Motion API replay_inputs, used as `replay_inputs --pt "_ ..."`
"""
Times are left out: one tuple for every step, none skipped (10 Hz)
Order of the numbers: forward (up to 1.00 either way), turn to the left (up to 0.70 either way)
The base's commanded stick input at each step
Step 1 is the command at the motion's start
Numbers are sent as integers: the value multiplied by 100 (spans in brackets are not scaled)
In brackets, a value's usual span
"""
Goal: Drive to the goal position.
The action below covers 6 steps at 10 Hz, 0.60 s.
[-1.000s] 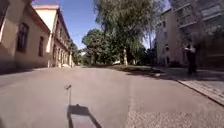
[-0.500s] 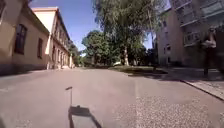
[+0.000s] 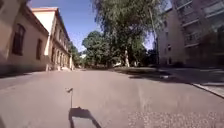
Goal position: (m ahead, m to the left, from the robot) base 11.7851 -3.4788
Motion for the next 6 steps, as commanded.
replay_inputs --pt "70 0" --pt "70 0" --pt "70 0" --pt "70 0" --pt "70 0" --pt "70 0"
